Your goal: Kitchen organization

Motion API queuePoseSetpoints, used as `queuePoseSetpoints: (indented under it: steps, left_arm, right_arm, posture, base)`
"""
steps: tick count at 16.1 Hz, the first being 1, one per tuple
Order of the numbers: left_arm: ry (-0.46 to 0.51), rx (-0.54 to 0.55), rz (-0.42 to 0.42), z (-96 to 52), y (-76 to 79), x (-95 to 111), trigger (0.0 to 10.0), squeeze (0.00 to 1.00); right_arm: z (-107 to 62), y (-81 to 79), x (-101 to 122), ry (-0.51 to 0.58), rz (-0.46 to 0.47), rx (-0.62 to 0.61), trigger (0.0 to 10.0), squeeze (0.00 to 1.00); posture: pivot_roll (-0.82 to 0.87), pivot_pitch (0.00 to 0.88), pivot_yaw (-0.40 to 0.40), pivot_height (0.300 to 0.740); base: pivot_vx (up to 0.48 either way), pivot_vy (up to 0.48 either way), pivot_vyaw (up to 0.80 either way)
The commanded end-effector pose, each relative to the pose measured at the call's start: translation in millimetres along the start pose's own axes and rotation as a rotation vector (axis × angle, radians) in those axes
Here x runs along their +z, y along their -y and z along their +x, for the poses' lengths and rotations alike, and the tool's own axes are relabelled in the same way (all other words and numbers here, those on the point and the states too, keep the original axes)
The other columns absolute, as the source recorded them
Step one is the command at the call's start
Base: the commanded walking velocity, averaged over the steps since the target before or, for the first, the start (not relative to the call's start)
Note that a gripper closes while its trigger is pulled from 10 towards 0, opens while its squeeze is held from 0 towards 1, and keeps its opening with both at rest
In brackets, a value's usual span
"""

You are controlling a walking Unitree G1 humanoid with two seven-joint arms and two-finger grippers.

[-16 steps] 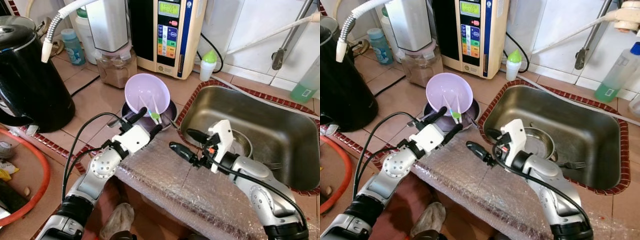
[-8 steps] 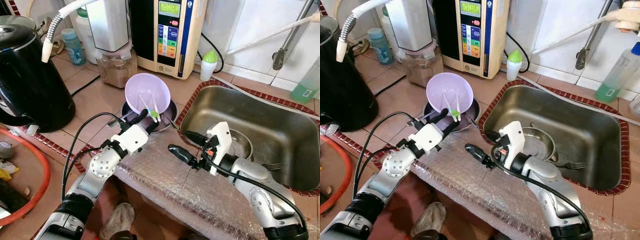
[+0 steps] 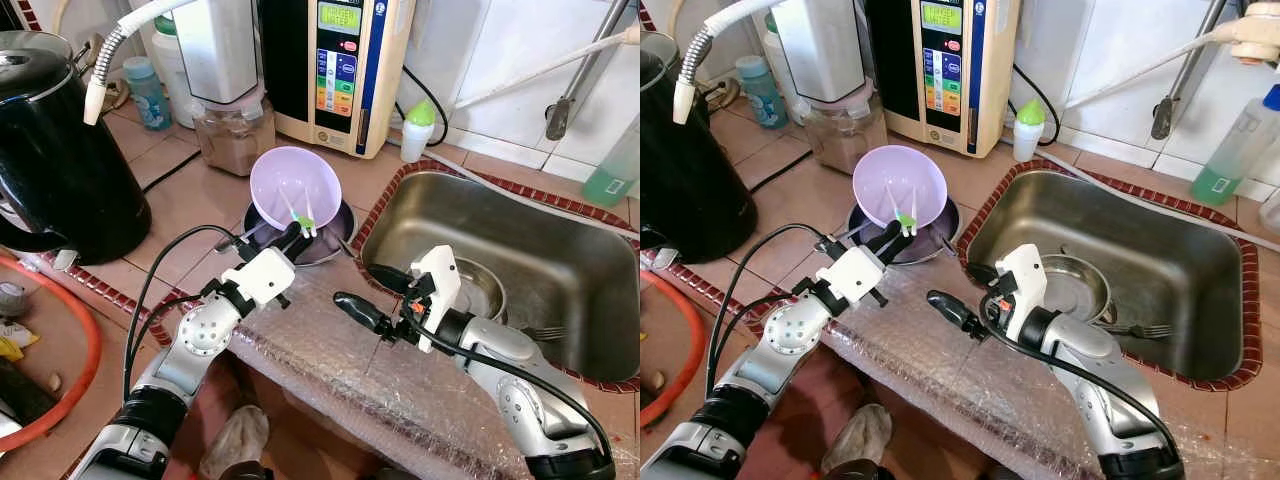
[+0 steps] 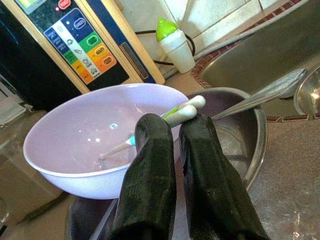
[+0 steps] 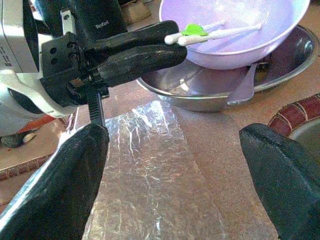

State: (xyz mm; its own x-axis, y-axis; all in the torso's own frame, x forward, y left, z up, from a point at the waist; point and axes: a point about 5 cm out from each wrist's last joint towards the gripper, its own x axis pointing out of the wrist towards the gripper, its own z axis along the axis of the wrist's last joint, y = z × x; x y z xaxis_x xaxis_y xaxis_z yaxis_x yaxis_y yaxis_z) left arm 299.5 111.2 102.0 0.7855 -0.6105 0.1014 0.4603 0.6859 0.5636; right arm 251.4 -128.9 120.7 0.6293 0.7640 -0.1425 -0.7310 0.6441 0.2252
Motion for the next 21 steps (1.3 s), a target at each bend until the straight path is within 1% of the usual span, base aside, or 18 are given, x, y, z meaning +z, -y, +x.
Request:
queuePoseSetpoints:
  steps: [1, 5, 9, 10, 11, 12, 15, 19, 20, 21]
  left_arm:
    - [0.002, 0.015, -0.004, -0.1, -2.5, -1, 0.0, 0.0]
    - [0.022, 0.061, 0.034, -0.4, -9.8, 3, 0.0, 0.0]
    - [0.04, 0.115, 0.053, -3.1, -17.9, 6, 0.0, 0.0]
    - [0.057, 0.144, 0.06, -6.0, -24.1, 10, 0.0, 0.0]
    - [0.081, 0.178, 0.069, -9.2, -33.5, 17, 0.0, 0.0]
    - [0.087, 0.184, 0.072, -10.0, -36.1, 18, 0.0, 0.0]
    - [0.086, 0.19, 0.079, -10.6, -37.6, 19, 0.0, 0.0]
    - [0.096, 0.191, 0.072, -9.4, -37.8, 24, 0.0, 0.0]
    - [0.088, 0.188, 0.084, -8.8, -37.6, 23, 5.3, 0.0]
    - [0.062, 0.148, 0.078, -8.9, -32.6, 17, 10.0, 0.0]
  right_arm:
    - [1.0, -2.0, 1, 0.002, -0.021, 0.007, 10.0, 0.0]
    - [0.7, -0.4, 1, 0.005, -0.017, -0.001, 10.0, 0.0]
    - [3.5, -2.7, 0, -0.002, -0.023, 0.014, 10.0, 0.0]
    - [4.5, -1.8, 0, 0.004, -0.023, 0.01, 10.0, 0.0]
    - [6.3, -0.2, 1, 0.009, -0.025, 0.005, 10.0, 0.0]
    - [7.7, 0.1, 1, 0.013, -0.028, 0.004, 10.0, 0.0]
    - [12.2, 0.4, 2, 0.024, -0.035, 0.003, 10.0, 0.0]
    - [13.2, 1.3, 1, 0.027, -0.038, 0.0, 10.0, 0.0]
    - [13.3, 1.2, 1, 0.027, -0.038, 0.0, 10.0, 0.0]
    - [13.4, 0.9, 0, 0.027, -0.039, -0.001, 10.0, 0.0]
  posture:
    - [-0.1, 0.008, 0.028, 0.74]
    - [-0.09, 0.0, 0.024, 0.74]
    - [-0.09, 0.0, 0.017, 0.74]
    - [-0.08, 0.0, 0.016, 0.74]
    - [-0.08, 0.0, 0.016, 0.74]
    - [-0.08, 0.0, 0.017, 0.74]
    - [-0.07, 0.0, 0.026, 0.74]
    - [-0.07, 0.0, 0.028, 0.74]
    - [-0.07, 0.0, 0.029, 0.74]
    - [-0.07, 0.0, 0.029, 0.74]
  base:
    - [0.0, 0.0, 0.0]
    - [0.0, 0.0, 0.0]
    - [0.0, 0.0, 0.0]
    - [0.0, 0.0, 0.0]
    - [0.0, 0.0, 0.0]
    - [0.0, 0.0, 0.0]
    - [0.0, 0.0, 0.0]
    - [0.0, 0.0, 0.0]
    - [0.0, 0.0, 0.0]
    - [0.0, 0.0, 0.0]
